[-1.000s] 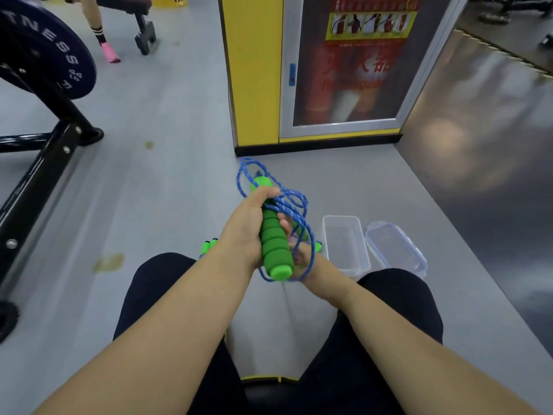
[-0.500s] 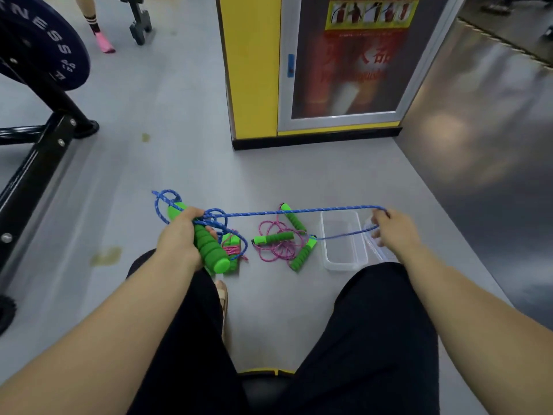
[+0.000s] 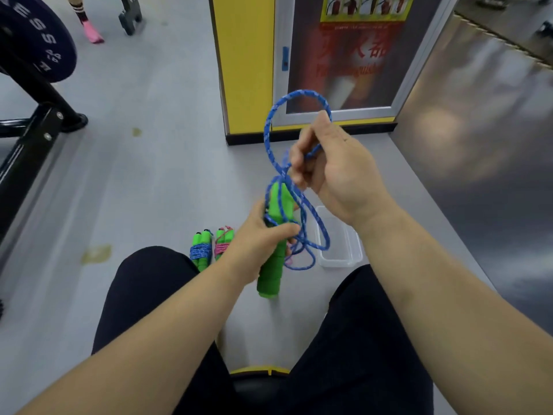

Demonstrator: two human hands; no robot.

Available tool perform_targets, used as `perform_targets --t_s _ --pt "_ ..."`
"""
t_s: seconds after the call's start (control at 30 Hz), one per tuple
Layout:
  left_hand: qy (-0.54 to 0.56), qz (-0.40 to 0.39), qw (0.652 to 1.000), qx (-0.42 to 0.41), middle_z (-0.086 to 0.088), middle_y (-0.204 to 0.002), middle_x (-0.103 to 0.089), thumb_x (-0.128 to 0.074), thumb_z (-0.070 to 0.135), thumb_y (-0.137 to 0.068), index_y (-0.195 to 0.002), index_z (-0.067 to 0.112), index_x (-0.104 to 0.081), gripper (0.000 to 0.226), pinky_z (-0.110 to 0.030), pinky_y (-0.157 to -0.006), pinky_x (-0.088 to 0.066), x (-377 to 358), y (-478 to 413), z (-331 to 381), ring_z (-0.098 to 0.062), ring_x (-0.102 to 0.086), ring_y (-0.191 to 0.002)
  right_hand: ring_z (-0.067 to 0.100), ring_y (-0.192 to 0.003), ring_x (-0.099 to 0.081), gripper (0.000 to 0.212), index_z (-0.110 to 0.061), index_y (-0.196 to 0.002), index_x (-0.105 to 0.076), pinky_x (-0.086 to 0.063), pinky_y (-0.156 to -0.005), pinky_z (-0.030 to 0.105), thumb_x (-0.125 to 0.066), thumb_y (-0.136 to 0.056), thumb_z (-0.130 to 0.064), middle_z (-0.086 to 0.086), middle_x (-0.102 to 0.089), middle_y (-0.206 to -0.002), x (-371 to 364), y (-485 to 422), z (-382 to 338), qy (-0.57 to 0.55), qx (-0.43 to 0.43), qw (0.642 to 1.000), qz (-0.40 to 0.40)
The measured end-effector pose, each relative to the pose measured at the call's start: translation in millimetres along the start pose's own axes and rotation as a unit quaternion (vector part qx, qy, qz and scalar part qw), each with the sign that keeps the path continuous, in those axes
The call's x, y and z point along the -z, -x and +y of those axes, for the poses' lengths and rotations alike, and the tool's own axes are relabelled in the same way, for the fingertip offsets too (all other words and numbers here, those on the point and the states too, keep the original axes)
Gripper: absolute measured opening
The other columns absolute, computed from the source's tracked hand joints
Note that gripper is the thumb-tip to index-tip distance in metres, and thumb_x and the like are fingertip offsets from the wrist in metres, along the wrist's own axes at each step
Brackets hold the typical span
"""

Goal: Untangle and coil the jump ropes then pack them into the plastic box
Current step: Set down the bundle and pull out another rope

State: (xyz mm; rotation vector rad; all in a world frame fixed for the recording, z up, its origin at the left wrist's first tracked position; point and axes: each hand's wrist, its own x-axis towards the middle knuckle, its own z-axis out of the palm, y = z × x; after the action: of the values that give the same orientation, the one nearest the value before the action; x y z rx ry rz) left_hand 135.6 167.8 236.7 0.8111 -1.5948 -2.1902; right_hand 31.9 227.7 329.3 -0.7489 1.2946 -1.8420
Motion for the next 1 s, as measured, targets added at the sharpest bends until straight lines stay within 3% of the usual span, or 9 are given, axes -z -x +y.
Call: perform_targets --t_s 0.13,0.3,0.43,0.6,0.67,0.73,0.8,0.9,1.0 --pt "-0.097 0.008 0.995 -0.019 -0.008 -0.094 -0.071 -0.073 0.022 -0.068 -0.103 0.027 -0.059 0.039 -0.041 -0.077 -0.057 -7 -4 7 -0.030 -0.068 -0.083 0.019 -0.055 -0.051 0.042 -0.007 -0.073 -0.048 -0.047 -0.052 0.024 -0.027 -0.101 -0.031 0.003 -0.057 -0.059 -2 -6 -7 -0.088 0.024 0.996 -0.004" --pt "-0.082 0.149 0.983 -0.064 -0.002 -0.073 -0.060 -0.063 0.005 -0.082 -0.090 0.019 -0.053 0.019 -0.017 -0.048 -0.047 2 -18 24 -0.005 -0.059 -0.053 0.014 -0.068 -0.061 0.024 -0.017 -0.100 -0.057 -0.049 -0.061 0.024 -0.034 -0.101 -0.025 -0.003 -0.064 -0.092 30 -5 12 -0.072 0.006 0.993 0.094" --pt "-0.038 0.156 0.986 -0.052 -0.007 -0.072 -0.057 -0.057 0.000 -0.085 -0.087 0.019 -0.048 0.020 -0.026 -0.053 -0.051 10 -24 33 -0.016 -0.059 -0.054 0.017 -0.075 -0.059 0.022 -0.021 -0.102 -0.052 -0.048 -0.060 0.025 -0.037 -0.097 -0.007 0.004 -0.057 -0.113 59 7 71 0.114 -0.126 0.966 0.194" --pt "0.093 0.170 0.981 0.005 -0.011 -0.062 -0.053 -0.052 0.003 -0.090 -0.084 0.011 -0.044 0.013 -0.021 -0.040 -0.046 -1 -29 36 -0.015 -0.052 -0.039 0.018 -0.091 -0.054 0.054 -0.016 -0.137 -0.041 -0.047 -0.066 0.022 -0.056 -0.086 -0.004 0.001 -0.047 -0.135 62 40 141 0.398 -0.341 0.837 -0.157" --pt "0.153 0.169 0.973 0.032 -0.007 -0.051 -0.055 -0.051 0.007 -0.090 -0.088 0.007 -0.046 0.006 -0.020 -0.039 -0.045 -3 -32 37 -0.015 -0.051 -0.035 0.013 -0.095 -0.053 0.041 -0.018 -0.129 -0.050 -0.045 -0.064 0.015 -0.058 -0.089 -0.018 -0.001 -0.054 -0.128 52 48 154 0.418 -0.350 0.802 -0.243" --pt "0.201 0.177 0.962 0.057 -0.004 -0.044 -0.055 -0.051 0.010 -0.091 -0.085 0.007 -0.048 0.007 -0.020 -0.039 -0.045 3 -35 39 -0.016 -0.051 -0.034 0.013 -0.092 -0.054 0.024 -0.016 -0.108 -0.063 -0.041 -0.064 0.010 -0.046 -0.096 -0.029 0.001 -0.064 -0.108 49 48 159 0.439 -0.345 0.794 -0.238" --pt "0.217 0.208 0.951 0.067 -0.004 -0.044 -0.056 -0.055 0.010 -0.089 -0.082 0.008 -0.049 0.010 -0.021 -0.039 -0.046 16 -38 39 -0.015 -0.053 -0.035 0.015 -0.090 -0.057 0.041 -0.010 -0.095 -0.067 -0.041 -0.071 0.012 -0.032 -0.100 -0.032 0.009 -0.069 -0.101 58 43 157 0.469 -0.343 0.789 -0.198" --pt "0.119 0.242 0.958 0.100 -0.006 -0.054 -0.058 -0.063 0.021 -0.088 -0.075 0.010 -0.053 0.020 -0.026 -0.043 -0.051 35 -40 30 -0.017 -0.056 -0.039 0.022 -0.072 -0.061 0.046 -0.010 -0.074 -0.058 -0.046 -0.085 0.032 -0.031 -0.100 -0.035 0.016 -0.071 -0.074 74 33 149 0.352 -0.370 0.859 -0.038" --pt "0.056 0.217 0.962 0.154 -0.006 -0.053 -0.055 -0.063 0.030 -0.089 -0.074 0.011 -0.055 0.026 -0.026 -0.045 -0.050 46 -37 7 -0.017 -0.054 -0.039 0.018 -0.041 -0.052 0.041 -0.013 -0.068 -0.045 -0.054 -0.073 0.045 -0.034 -0.100 -0.037 0.000 -0.043 -0.038 75 21 125 0.116 -0.362 0.921 0.088"
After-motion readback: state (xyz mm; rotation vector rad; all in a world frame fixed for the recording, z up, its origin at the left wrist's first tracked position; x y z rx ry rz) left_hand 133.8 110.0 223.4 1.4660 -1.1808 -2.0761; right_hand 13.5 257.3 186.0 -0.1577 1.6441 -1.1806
